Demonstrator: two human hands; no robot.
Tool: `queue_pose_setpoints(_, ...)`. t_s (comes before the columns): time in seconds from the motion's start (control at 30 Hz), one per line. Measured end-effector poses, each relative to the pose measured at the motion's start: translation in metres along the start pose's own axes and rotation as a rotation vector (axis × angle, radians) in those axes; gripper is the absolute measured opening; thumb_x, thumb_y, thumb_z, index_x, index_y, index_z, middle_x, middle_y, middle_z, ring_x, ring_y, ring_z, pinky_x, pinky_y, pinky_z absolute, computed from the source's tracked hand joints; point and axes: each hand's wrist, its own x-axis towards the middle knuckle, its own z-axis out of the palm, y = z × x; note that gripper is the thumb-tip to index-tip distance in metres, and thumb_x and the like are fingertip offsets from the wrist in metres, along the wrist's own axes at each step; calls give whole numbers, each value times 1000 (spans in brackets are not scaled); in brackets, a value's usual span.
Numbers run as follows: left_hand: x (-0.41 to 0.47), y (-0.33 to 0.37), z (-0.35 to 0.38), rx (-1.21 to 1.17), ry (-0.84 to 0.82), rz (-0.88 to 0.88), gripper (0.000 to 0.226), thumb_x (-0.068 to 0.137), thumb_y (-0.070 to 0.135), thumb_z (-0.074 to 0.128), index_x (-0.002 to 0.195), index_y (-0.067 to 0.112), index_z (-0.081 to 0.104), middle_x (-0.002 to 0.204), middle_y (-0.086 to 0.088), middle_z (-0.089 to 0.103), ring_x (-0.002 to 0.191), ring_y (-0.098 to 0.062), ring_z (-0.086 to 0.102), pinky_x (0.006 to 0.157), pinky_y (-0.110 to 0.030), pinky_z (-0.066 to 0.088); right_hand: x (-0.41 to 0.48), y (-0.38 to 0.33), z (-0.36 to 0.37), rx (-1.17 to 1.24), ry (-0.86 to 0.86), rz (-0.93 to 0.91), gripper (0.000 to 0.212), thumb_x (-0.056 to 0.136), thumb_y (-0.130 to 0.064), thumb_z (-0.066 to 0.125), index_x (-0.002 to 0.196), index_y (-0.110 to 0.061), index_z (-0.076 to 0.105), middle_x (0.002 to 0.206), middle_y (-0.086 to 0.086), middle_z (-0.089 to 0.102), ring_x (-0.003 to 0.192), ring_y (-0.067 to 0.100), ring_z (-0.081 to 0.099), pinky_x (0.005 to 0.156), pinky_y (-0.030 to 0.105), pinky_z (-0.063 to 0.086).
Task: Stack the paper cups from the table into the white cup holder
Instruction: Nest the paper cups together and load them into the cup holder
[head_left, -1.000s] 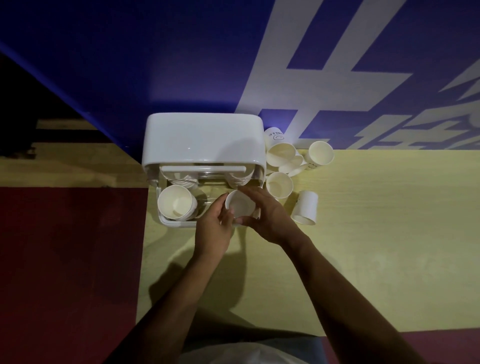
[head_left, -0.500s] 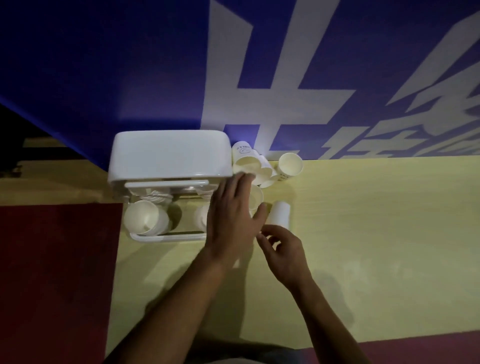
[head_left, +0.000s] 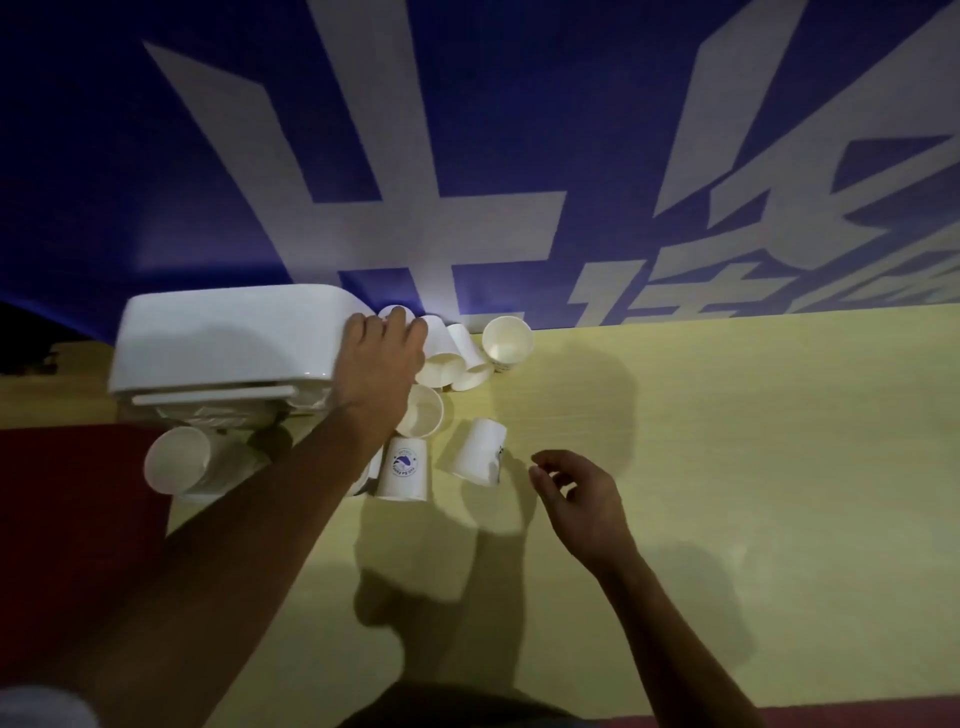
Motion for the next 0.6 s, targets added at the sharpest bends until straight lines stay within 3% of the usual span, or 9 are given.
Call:
queue_pose_setpoints(0.1,1,-3,-10,-79,10,-14,71,85,34,74,141,19,33,141,-9,49,120,-29,56,110,-41,39,32,-2,-12,-32,10,-63,17,93,-25,73,109,-19,73,104,-9,72,75,6,64,69,21,48)
queue_pose_setpoints(0.2,-16,-4,-34,-382,110,-145,74,76,34,84,135,15,44,134,-9,57,112,-30,60,102,-42,43,77,-13,-20,-114,56,-142,42,89,-29,78,125,-13,66,115,0,66,75,12,62,73,31,54)
queue_pose_setpoints(0.27,-39,3,-58,-713,172,-313,77,73,30,90,134,15,46,130,-7,59,109,-29,59,98,-42,46,110,-23,-20,-170,22,-163,65,84,-33,82,140,-12,55,131,5,57,90,21,63,81,36,55)
queue_pose_setpoints(0.37,-70,21,-80,-1038,75,-505,81,77,32,87,140,30,36,131,7,50,109,-16,53,89,-35,51,154,-35,-11,-274,-100,-204,87,77,-38,87,149,-18,42,146,6,47,122,25,55,97,40,50)
queue_pose_setpoints(0.47,-96,41,-72,-1115,113,-468,79,76,27,86,140,27,40,130,15,45,108,-9,48,81,-25,43,174,-39,2,-319,-203,-235,90,74,-38,89,148,-18,41,146,7,48,128,28,53,101,44,49)
queue_pose_setpoints(0.6,-112,56,-54,-1140,113,-474,76,73,23,86,140,22,52,133,2,49,115,-11,49,92,-20,41,178,-36,10,-283,-155,-251,76,76,-33,88,139,-20,48,133,3,59,118,25,57,96,47,53)
